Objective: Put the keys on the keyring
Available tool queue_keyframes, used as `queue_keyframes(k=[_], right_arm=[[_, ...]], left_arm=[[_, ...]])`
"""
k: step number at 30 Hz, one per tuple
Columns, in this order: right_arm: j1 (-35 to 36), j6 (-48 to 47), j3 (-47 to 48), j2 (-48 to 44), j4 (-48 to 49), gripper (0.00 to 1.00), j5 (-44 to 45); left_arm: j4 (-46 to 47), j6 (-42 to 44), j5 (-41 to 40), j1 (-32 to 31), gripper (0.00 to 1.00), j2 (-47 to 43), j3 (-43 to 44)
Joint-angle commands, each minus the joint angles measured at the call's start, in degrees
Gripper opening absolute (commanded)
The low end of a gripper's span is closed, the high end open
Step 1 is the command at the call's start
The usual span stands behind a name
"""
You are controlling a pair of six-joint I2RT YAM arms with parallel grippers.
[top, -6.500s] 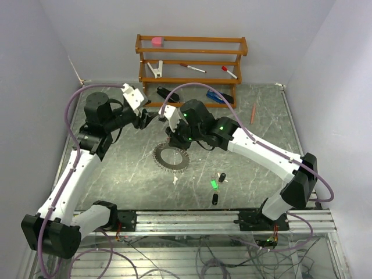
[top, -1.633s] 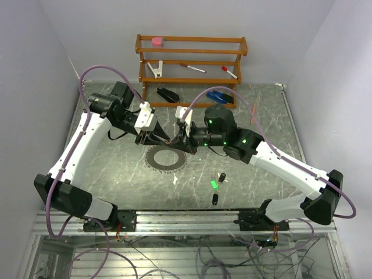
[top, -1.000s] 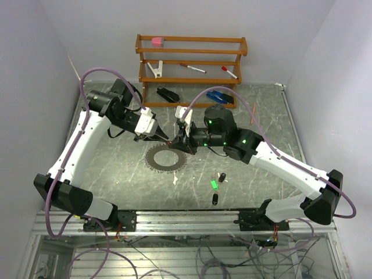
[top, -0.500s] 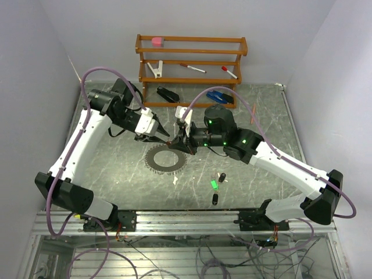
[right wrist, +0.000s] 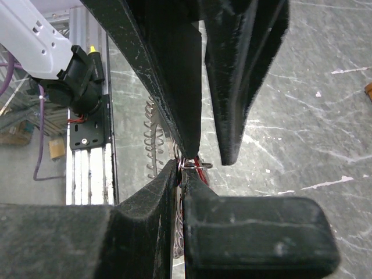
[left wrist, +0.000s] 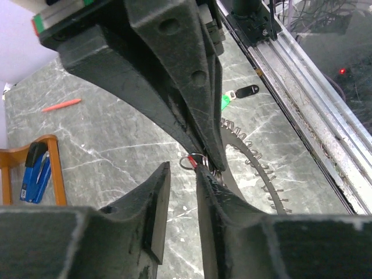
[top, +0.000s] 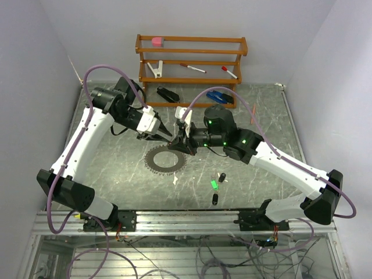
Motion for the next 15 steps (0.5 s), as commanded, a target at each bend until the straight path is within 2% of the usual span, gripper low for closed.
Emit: queue_keyframes(k=[1, 5, 15], right_arm=[[0.1, 0.7, -0.2, -0.8, 2.4, 0.0, -0.3], [0.1, 0.7, -0.3, -1.1, 2.6, 0.0, -0.1], [0.2, -1.1, 1.4, -0.1, 0.2, 0.0, 0.2]], left_arm=[[-0.8, -1.1, 2.9, -0.7, 0.4, 0.0, 2.4], [-0.8, -0.8, 1.4, -1.1, 0.48, -0.2, 3.1], [-0.8, 1.5, -1.5, -4.0, 0.54, -0.6, 1.5]])
